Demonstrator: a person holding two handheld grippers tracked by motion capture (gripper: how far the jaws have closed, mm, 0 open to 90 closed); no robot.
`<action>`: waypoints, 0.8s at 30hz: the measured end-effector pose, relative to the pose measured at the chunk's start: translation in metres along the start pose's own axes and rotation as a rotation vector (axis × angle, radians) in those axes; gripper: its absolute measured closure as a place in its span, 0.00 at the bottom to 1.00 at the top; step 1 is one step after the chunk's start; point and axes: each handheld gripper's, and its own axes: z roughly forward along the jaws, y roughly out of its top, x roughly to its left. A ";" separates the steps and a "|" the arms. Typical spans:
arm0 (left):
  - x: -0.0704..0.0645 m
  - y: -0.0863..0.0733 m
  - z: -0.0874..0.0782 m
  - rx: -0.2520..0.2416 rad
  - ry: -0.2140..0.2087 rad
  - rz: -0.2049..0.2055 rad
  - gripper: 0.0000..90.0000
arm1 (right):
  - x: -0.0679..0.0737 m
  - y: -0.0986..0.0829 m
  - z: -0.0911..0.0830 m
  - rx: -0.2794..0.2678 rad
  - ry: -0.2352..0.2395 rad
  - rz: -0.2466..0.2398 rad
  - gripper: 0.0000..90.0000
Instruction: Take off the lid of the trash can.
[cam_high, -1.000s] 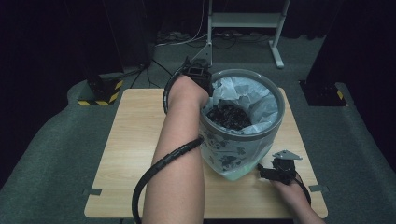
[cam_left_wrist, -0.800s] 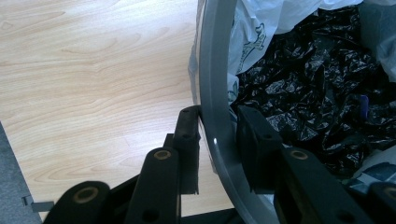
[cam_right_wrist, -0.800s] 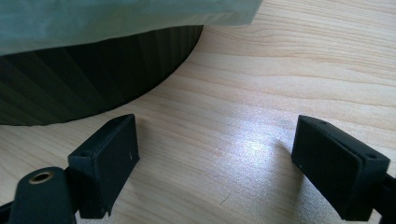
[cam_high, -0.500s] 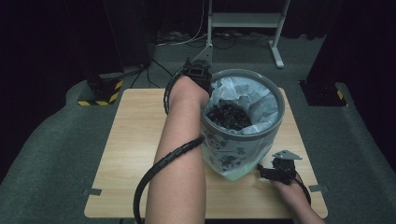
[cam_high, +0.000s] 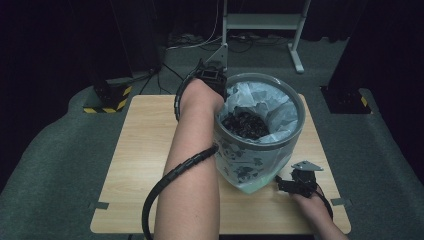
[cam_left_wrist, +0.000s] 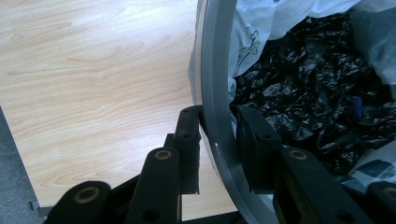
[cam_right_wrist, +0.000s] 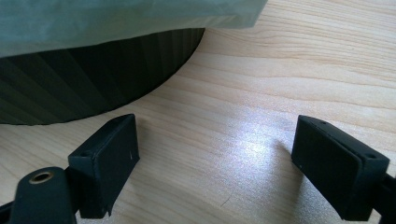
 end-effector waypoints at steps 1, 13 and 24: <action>-0.001 0.000 -0.003 -0.009 -0.001 -0.004 0.78 | 0.000 0.000 0.000 0.000 -0.001 -0.001 0.16; -0.004 0.004 -0.032 -0.131 -0.023 -0.041 0.80 | 0.000 0.000 0.000 0.001 0.002 -0.001 0.16; -0.004 0.005 -0.031 -0.148 -0.024 -0.056 0.82 | 0.000 0.000 0.000 0.001 0.002 -0.001 0.16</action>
